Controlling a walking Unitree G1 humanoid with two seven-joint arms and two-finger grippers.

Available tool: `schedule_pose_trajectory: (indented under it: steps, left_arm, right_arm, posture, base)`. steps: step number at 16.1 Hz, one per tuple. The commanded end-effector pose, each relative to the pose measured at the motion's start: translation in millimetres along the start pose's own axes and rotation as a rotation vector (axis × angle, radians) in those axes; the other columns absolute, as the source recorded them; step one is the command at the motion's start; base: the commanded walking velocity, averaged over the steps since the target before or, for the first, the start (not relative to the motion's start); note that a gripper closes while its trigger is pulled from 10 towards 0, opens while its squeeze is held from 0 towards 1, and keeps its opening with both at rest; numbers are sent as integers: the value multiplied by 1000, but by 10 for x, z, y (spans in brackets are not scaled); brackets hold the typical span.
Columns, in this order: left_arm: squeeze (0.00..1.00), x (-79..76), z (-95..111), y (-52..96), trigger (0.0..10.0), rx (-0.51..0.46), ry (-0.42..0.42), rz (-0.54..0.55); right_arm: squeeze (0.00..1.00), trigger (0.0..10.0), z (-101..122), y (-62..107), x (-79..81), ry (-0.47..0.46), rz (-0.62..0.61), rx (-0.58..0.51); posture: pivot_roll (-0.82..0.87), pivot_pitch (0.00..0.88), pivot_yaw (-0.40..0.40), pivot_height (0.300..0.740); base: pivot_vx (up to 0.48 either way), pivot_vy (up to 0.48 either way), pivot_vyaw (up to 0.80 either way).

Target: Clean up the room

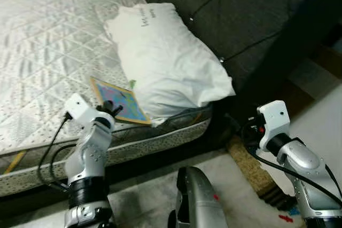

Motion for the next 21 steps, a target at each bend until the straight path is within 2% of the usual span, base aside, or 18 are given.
schedule_pose_trajectory:
  steps: [1,3,5,7,8,9,11,15,18,21]
  left_arm:
    - [0,-1,75,32,10000,-18,-14,7]
    - [0,83,169,65,10000,-38,-27,39]
    - [0,103,213,98,10000,-46,-28,48]
    - [0,131,227,111,10000,-42,-39,58]
    - [0,139,222,102,10000,-30,-49,59]
    - [0,127,216,90,10000,-18,-57,49]
    - [0,117,213,54,10000,7,-76,36]
    - [0,198,249,-86,10000,79,-137,19]
    - [0,102,268,-218,10000,113,-186,-32]
    - [0,-77,568,-305,10000,28,-160,-93]
  right_arm:
    - [0,10000,30,-12,-25,7,-1,-8]
    - [0,10000,36,-44,12,-7,7,-16]
    - [0,10000,52,-62,40,3,19,-29]
    - [0,10000,55,-91,104,11,30,-36]
    - [0,10000,39,-114,89,-34,6,-31]
    - [0,10000,32,-120,77,-39,0,-27]
    - [0,10000,18,-115,58,-40,-9,-21]
    - [0,10000,5,-92,30,-30,-11,-17]
    - [0,10000,14,-63,-7,-14,-8,-15]
    - [0,10000,4,-31,-68,0,-18,-7]
  posture:
    - [-154,46,-181,557]
    - [-134,46,-176,557]
    - [-126,44,-172,557]
    - [-117,42,-166,557]
    - [-117,39,-161,557]
    - [-118,39,-161,557]
    - [-123,38,-162,557]
    - [-142,37,-172,557]
    - [-169,41,-187,557]
    - [-180,45,-191,557]
  base:
    - [0,0,0]
    - [0,0,0]
    - [0,0,0]
    - [0,0,800]
    - [0,0,0]
    - [0,0,0]
    - [0,0,0]
    - [0,0,0]
    - [0,0,0]
    - [0,0,0]
Point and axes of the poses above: a point about 5 cm out from each wrist's last joint towards the gripper, its own y axis pointing back from the gripper into the wrist, its own z axis along the axis of the wrist's last joint, x = y × z, the point moved 3 cm from there along -y, pointing out of the wrist towards the gripper, and after that the axes turned 15 degrees about y, right-handed, at the moved point
